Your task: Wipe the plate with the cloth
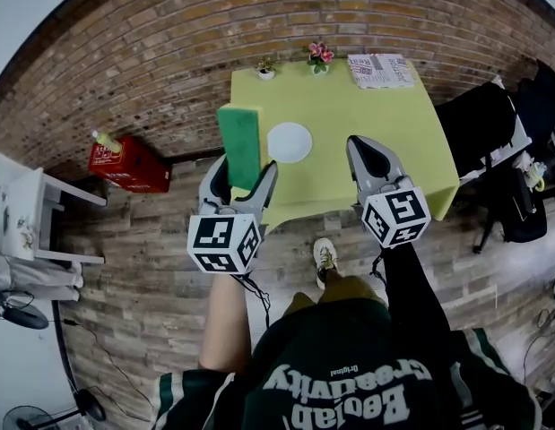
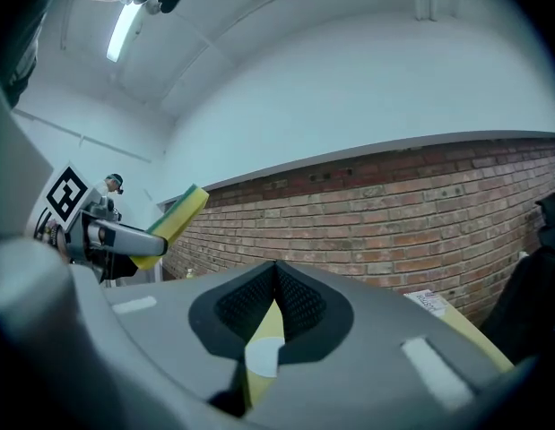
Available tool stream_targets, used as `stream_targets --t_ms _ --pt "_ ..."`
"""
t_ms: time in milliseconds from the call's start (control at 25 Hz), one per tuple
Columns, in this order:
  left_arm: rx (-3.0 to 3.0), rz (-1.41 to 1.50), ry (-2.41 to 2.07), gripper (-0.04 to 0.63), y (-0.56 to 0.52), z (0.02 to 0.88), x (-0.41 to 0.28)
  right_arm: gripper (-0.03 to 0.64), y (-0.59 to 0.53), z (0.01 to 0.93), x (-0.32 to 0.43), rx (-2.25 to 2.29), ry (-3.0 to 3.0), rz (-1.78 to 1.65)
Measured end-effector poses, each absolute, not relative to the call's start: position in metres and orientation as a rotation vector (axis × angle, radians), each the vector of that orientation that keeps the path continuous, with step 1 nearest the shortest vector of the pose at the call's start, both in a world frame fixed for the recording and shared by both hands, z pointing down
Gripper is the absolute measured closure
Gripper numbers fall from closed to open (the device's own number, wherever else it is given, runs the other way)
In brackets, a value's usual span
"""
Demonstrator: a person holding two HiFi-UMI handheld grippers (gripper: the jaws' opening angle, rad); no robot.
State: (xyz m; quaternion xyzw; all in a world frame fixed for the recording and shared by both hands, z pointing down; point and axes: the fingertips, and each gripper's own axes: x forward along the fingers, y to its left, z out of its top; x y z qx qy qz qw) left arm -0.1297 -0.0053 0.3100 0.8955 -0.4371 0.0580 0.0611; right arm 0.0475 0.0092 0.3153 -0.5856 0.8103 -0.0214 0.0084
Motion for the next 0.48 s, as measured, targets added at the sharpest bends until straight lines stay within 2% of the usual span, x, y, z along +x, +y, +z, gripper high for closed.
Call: stream_targets --t_ms 480 --pt "2.714 0.220 -1.350 0.245 -0.103 0.309 -0.099 0.603 -0.104 0.318 0.067 -1.761 2.582 -0.102"
